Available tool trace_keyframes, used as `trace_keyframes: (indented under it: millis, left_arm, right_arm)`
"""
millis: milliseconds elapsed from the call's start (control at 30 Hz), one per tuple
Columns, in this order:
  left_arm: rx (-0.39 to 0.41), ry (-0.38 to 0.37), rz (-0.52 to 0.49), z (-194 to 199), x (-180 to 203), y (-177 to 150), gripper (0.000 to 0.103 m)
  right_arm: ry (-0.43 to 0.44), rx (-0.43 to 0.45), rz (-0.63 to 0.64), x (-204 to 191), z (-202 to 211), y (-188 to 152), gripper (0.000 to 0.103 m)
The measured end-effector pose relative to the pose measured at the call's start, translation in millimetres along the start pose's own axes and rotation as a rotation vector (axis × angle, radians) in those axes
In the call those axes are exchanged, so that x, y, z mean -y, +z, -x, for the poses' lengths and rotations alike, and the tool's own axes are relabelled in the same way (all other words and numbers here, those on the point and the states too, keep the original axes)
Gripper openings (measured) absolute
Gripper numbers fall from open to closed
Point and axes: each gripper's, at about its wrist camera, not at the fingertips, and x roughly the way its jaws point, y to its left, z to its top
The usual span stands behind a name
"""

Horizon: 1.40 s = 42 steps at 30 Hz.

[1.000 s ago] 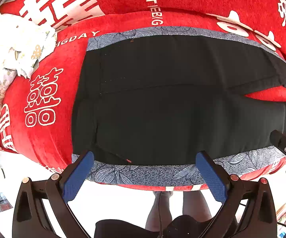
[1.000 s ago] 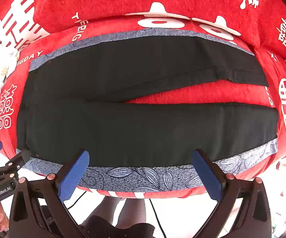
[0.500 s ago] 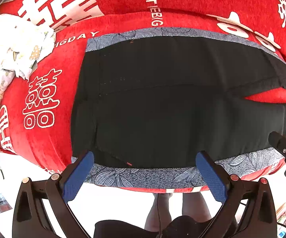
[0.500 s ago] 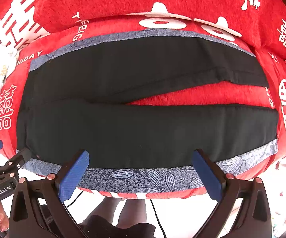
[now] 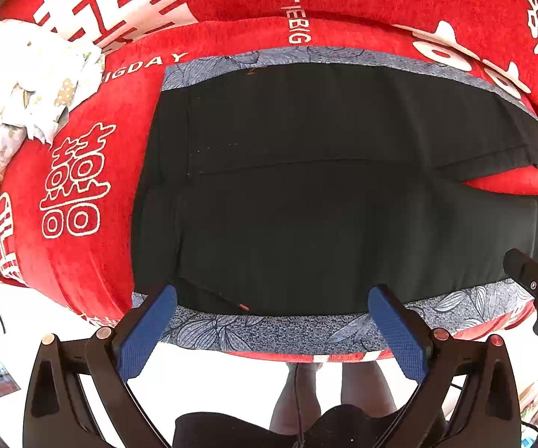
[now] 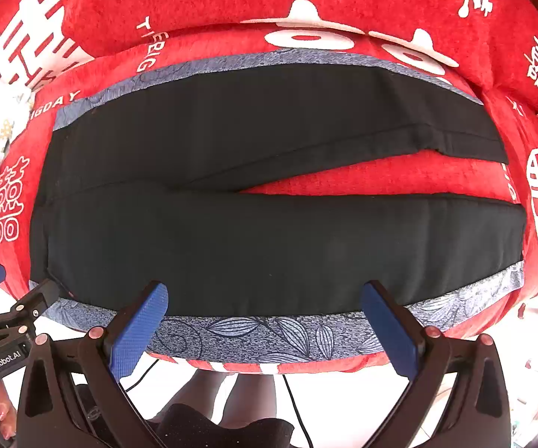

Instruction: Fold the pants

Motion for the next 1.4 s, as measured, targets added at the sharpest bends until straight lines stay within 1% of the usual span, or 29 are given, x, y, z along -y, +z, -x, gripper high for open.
trace_keyframes:
  millis: [167, 333, 833, 1400]
  left_arm:
    - [0.001, 0.001, 0.006, -0.3, -2.3, 0.0, 0.103]
    - [0.002, 0.005, 0.013, -1.0, -4.3, -0.4, 0.103]
    - [0.001, 0.003, 0.011, -1.8, -3.7, -5.1, 0.103]
    - [0.003, -0.002, 0.001, -0.4, 1.7, -11.3, 0.103]
  right_arm:
    - [-0.013, -0.051, 0.007, -2.4, -2.1, 2.0, 0.103]
    - [-0.022, -0.025, 0.014, -4.8, -2.3, 3.5, 0.103]
    - [-0.034, -0.009, 0.017, -5.9, -0.8, 2.2, 0.103]
    - [-0.026, -0.014, 0.007, -2.3, 0.8, -3.9, 0.103]
